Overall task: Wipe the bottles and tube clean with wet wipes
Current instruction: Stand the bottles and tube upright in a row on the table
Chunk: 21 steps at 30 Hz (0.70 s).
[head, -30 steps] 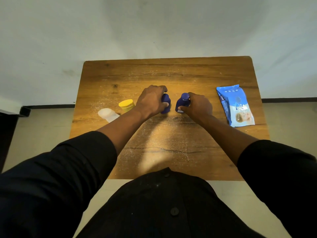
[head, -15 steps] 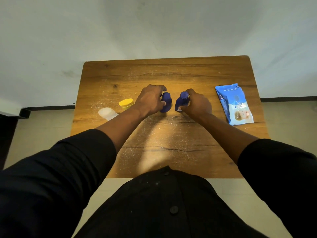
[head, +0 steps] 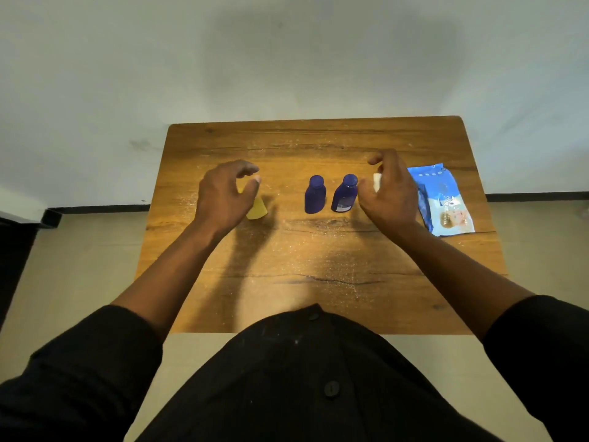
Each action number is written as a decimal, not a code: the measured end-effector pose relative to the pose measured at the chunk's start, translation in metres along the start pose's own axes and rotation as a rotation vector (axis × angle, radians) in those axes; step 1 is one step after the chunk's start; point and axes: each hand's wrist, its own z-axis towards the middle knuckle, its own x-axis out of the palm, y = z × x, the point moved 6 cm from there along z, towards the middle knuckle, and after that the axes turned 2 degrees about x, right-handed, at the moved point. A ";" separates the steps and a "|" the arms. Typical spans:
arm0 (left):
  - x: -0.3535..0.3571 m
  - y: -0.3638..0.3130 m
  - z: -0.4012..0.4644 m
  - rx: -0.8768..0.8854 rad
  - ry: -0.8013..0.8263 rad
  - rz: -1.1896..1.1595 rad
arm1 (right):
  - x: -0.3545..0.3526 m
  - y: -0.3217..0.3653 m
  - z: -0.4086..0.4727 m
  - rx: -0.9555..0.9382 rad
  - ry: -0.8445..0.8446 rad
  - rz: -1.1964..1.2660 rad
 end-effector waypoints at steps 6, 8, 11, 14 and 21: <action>-0.016 0.051 -0.020 -0.154 0.086 0.198 | 0.048 0.096 -0.011 -0.325 0.149 -0.003; -0.014 0.068 -0.025 -0.204 0.191 0.236 | 0.071 0.119 -0.017 -0.372 0.243 -0.031; -0.009 0.088 -0.030 -0.224 0.306 0.288 | 0.103 0.143 -0.021 -0.381 0.365 -0.120; -0.007 0.107 -0.032 -0.221 0.335 0.314 | 0.131 0.156 -0.022 -0.392 0.453 -0.232; -0.012 0.121 -0.028 -0.154 0.292 0.269 | 0.170 0.165 -0.018 -0.393 0.540 -0.462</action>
